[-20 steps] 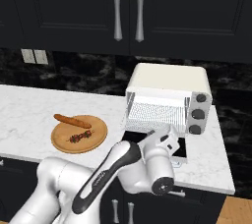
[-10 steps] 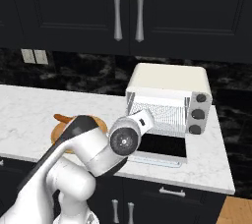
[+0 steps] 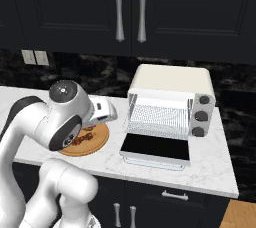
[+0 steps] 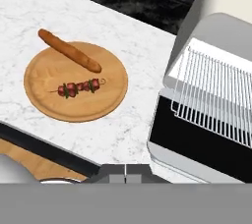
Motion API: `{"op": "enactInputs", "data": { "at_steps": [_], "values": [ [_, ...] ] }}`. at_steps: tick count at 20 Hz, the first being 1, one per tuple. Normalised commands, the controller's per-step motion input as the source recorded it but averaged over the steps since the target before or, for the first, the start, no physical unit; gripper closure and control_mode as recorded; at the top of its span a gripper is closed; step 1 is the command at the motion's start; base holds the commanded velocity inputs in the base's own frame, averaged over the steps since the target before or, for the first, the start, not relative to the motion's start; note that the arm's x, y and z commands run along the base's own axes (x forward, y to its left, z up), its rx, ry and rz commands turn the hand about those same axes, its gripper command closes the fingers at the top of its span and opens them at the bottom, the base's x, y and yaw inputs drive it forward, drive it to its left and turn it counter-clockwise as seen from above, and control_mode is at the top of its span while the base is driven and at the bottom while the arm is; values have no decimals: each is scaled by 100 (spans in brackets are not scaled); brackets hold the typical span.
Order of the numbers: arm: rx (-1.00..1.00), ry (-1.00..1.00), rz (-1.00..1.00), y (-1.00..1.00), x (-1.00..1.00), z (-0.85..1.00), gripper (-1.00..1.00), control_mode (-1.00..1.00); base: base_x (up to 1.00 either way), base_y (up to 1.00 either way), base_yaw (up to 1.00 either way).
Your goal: Pick up the kebab skewer and baguette bread, and place them inside the toaster oven. Close the toaster oven door and start by setting the timer.
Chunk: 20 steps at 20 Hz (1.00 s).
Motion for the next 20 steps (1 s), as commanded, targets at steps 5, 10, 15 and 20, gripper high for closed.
{"op": "enactInputs", "data": {
  "at_steps": [5, 10, 15, 20],
  "values": [
    [5, 18, -36, 97, 15, -30, -100, -100, 0, 0, 0],
    [5, 6, -35, 81, 35, -35, -100, -100, 0, 0, 0],
    [21, 0, -37, 60, 8, -52, -100, -100, 0, 0, 0],
    [23, 1, -30, 1, 26, -59, -100, -100, 0, 0, 0]
  ]
}}
